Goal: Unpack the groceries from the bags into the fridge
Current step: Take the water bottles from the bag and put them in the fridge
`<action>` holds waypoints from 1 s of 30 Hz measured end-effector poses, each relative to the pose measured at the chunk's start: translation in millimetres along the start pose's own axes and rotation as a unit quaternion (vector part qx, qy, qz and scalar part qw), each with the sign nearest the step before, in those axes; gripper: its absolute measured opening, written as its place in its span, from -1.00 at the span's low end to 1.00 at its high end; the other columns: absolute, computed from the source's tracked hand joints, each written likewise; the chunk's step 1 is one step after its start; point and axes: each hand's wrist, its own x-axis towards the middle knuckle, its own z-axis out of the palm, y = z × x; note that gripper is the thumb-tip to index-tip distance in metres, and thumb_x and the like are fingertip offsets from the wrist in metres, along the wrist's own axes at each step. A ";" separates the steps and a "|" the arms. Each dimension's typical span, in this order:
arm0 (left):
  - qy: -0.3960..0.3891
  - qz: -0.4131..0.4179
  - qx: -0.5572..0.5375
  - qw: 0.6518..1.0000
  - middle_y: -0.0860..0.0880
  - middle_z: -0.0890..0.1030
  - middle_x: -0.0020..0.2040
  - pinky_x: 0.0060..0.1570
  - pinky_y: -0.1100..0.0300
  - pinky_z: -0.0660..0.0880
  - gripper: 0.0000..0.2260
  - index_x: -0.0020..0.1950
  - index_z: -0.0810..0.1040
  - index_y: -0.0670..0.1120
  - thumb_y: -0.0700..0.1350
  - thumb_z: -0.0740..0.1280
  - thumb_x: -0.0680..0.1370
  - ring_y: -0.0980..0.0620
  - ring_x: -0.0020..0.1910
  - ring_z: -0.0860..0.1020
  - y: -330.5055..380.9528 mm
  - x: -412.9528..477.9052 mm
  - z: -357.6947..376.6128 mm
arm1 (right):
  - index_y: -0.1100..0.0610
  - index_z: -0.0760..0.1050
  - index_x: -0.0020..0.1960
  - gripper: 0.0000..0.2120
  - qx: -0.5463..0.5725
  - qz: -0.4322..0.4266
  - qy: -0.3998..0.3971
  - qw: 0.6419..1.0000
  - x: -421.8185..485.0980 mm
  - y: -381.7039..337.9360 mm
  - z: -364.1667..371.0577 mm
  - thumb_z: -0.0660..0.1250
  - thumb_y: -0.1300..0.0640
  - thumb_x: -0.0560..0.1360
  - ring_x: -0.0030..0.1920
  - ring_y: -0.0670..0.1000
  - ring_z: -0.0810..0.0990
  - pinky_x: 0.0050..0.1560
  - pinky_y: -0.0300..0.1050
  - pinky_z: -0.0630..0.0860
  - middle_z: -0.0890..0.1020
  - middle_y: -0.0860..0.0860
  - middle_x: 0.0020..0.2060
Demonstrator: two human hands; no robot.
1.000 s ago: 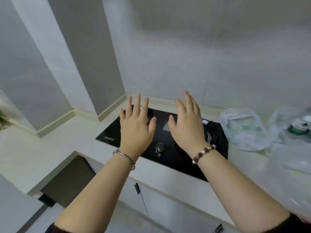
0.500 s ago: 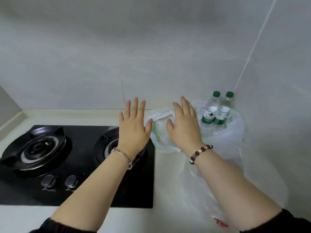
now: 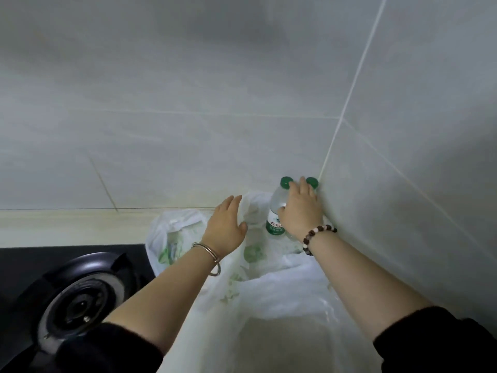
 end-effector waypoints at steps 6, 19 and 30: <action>-0.044 0.044 -0.041 0.997 -0.12 0.19 0.51 0.38 0.14 0.19 -0.43 0.52 0.13 -0.13 -0.21 0.24 0.53 -0.10 0.45 0.25 35.2 74.5 22.2 | 0.23 0.07 0.49 -0.42 0.004 0.051 -0.007 0.999 56.6 34.5 10.2 0.18 0.14 0.54 0.49 0.18 0.08 0.46 0.03 0.12 0.05 0.19 0.51; -0.046 0.128 0.094 0.986 -0.10 0.43 -0.02 -0.23 0.11 0.36 -0.69 0.14 0.42 -0.13 -0.03 0.37 0.49 -0.19 -0.14 0.51 45.7 109.6 35.4 | 0.21 0.47 0.12 -0.81 -0.078 -0.046 -0.013 0.996 74.4 46.0 7.8 0.22 0.27 0.53 0.08 0.15 0.51 -0.03 -0.08 0.38 0.54 0.13 0.09; 0.034 -0.029 0.032 0.998 -0.05 0.42 -0.14 -0.24 0.20 0.30 -0.88 -0.11 0.47 -0.15 -0.13 0.36 0.45 -0.11 -0.21 0.47 23.7 71.2 11.2 | 0.22 0.46 -0.01 -0.93 -0.038 -0.011 -0.046 0.998 42.5 16.9 11.4 0.28 0.29 0.50 -0.13 0.17 0.54 -0.27 -0.11 0.36 0.42 0.16 0.10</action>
